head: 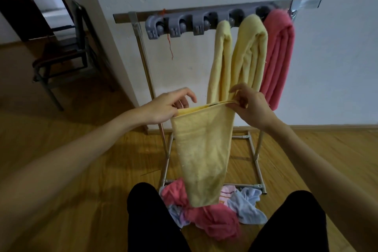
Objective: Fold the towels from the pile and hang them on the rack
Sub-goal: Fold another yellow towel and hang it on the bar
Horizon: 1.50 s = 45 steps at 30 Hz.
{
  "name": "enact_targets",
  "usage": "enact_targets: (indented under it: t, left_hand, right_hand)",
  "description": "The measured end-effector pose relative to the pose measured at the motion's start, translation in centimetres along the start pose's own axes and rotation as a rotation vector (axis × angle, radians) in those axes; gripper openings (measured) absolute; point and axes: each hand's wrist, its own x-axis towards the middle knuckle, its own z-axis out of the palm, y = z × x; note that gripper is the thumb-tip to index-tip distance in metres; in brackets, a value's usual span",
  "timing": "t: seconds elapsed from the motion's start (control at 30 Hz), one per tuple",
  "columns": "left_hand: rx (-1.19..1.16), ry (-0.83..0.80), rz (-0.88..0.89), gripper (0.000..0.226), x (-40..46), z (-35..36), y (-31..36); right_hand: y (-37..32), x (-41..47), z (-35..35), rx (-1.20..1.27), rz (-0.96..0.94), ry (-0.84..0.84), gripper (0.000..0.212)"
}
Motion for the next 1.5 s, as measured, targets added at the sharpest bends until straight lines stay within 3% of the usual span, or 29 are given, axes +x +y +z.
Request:
enact_targets:
  t: [0.13, 0.37, 0.77, 1.03, 1.2, 1.37, 1.5]
  left_hand:
    - [0.182, -0.217, 0.127, 0.036, -0.4, 0.7, 0.6]
    - [0.325, -0.364, -0.026, 0.055, -0.2, 1.1, 0.1]
    - [0.003, -0.043, -0.361, 0.071, 0.1, 2.7, 0.1]
    - [-0.281, 0.101, -0.347, 0.069, -0.8, 3.6, 0.4]
    - [-0.334, 0.112, -0.335, 0.068, -0.9, 3.8, 0.3]
    - [-0.386, 0.123, -0.303, 0.041, -0.8, 3.8, 0.6]
    - [-0.399, 0.145, -0.290, 0.032, -0.6, 3.8, 0.6]
  right_hand:
    - [-0.4, 0.1, 0.5, -0.009, 0.003, -0.036, 0.008]
    - [-1.2, 0.1, 1.0, -0.010, 0.005, -0.068, 0.007]
    - [-3.7, -1.0, 4.1, 0.020, -0.061, -0.077, 0.003]
    - [-5.1, -1.6, 5.7, 0.119, -0.129, -0.041, 0.008]
    - [-5.8, -2.0, 6.3, 0.153, -0.155, -0.032, 0.010]
    - [-6.1, -2.2, 6.8, 0.163, -0.159, -0.030, 0.013]
    - [-6.1, -2.2, 6.8, 0.180, -0.158, -0.033, 0.015]
